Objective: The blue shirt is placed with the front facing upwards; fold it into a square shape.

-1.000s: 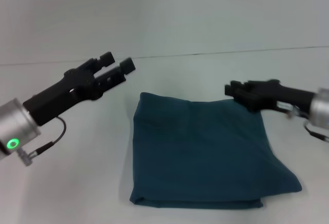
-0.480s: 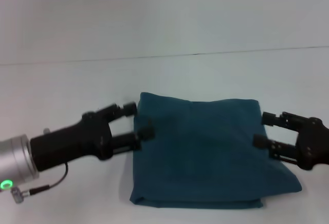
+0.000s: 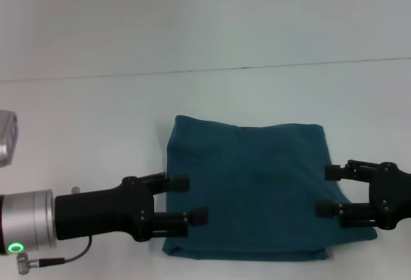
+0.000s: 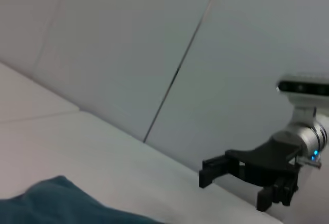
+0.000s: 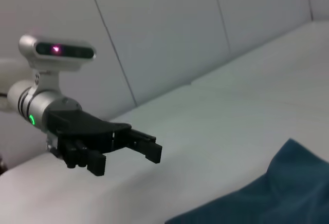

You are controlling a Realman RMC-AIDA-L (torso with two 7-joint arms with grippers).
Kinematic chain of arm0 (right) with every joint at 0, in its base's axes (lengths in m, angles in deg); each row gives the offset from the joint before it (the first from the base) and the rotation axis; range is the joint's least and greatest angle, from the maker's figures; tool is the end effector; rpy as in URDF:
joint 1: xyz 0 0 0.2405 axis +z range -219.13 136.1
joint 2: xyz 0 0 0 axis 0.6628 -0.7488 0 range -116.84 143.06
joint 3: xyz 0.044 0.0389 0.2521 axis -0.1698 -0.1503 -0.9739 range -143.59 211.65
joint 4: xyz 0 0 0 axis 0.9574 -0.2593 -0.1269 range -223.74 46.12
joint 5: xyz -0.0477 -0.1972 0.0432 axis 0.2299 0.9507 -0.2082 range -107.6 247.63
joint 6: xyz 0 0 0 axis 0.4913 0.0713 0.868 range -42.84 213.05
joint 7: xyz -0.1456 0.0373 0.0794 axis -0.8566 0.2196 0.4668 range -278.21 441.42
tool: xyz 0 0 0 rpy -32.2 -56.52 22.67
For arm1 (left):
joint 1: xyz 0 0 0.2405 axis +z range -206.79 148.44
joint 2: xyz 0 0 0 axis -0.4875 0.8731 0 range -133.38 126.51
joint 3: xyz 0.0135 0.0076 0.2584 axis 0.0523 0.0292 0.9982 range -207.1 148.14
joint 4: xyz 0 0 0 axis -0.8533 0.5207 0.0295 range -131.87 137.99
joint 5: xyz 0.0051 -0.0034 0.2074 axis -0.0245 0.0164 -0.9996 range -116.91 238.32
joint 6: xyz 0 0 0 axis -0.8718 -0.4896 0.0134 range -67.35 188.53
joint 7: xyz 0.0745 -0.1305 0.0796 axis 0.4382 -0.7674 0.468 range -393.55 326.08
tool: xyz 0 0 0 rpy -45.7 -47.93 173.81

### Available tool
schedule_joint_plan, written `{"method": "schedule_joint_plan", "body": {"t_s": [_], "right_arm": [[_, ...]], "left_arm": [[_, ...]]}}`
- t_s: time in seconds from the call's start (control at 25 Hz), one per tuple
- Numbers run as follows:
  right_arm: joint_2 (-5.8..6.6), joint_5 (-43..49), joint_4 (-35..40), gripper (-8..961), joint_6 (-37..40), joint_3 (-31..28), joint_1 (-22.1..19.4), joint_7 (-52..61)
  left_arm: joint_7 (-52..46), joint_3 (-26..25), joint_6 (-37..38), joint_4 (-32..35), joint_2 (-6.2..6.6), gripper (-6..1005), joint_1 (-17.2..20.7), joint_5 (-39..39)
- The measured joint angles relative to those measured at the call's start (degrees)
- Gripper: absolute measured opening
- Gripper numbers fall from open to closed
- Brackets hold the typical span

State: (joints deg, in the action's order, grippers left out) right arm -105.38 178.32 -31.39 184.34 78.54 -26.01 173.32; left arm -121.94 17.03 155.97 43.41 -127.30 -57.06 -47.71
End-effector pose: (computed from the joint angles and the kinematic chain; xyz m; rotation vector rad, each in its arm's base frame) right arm 0.2746 0.2838 0.0288 -2.6874 0.7521 0.6949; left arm -0.2134 0.3063 -0.0536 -2.8368 -0.8016 -0.9402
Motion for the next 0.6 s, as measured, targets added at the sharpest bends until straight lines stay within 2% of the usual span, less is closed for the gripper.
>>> {"method": "schedule_joint_plan", "body": {"t_s": [0.28,0.6], "right_arm": [[0.24,4.32,0.03,897,0.12,-0.03,2.4,1.37],[-0.04,4.69,-0.08,893,-0.15,-0.04,2.65,1.41]], "left_arm": [[-0.52,0.04,0.14,0.08,0.1,875,-0.07,-2.26],[-1.3,0.07,0.68,0.08,0.12,876,-0.06,-2.84]]}}
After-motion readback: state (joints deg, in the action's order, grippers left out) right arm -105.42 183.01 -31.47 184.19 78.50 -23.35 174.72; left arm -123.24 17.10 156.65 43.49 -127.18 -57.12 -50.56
